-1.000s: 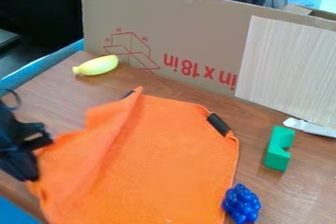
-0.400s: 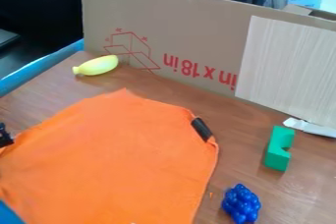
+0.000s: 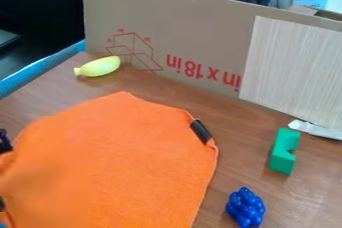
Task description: Unfold the cloth from top right to bottom left
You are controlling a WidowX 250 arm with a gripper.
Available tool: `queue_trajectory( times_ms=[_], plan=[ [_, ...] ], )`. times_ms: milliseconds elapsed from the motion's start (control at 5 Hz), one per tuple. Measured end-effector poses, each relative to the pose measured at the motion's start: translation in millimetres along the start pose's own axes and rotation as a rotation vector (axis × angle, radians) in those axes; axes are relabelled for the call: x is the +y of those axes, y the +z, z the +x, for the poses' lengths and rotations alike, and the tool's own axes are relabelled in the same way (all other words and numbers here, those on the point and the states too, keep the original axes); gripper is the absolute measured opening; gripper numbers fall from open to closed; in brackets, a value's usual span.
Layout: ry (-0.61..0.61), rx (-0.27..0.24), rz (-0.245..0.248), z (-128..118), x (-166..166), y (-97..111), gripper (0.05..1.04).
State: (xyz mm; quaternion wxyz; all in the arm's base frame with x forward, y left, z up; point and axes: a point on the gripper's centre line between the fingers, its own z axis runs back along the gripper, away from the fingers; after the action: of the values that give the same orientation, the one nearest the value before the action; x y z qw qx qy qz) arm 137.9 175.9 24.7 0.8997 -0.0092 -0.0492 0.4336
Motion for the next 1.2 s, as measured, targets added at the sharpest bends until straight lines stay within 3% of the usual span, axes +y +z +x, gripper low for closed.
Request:
queue_trajectory(
  times_ms=[200,400,600,800,1000,1200],
  plan=[
    [-0.037,-0.163,0.171,-2.0,-10.5,14.1,0.757],
    [-0.07,-0.222,0.207,1.0,-18.3,24.3,0.997],
    [-0.13,-0.189,0.106,-0.7,-35.5,13.5,1.0],
    [-0.169,-0.129,0.008,2.4,-49.7,-14.0,1.0],
    [-0.199,-0.101,-0.018,2.8,-62.4,-33.2,0.999],
    [-0.248,-0.129,-0.015,1.5,-81.7,-34.4,0.999]
  ],
)
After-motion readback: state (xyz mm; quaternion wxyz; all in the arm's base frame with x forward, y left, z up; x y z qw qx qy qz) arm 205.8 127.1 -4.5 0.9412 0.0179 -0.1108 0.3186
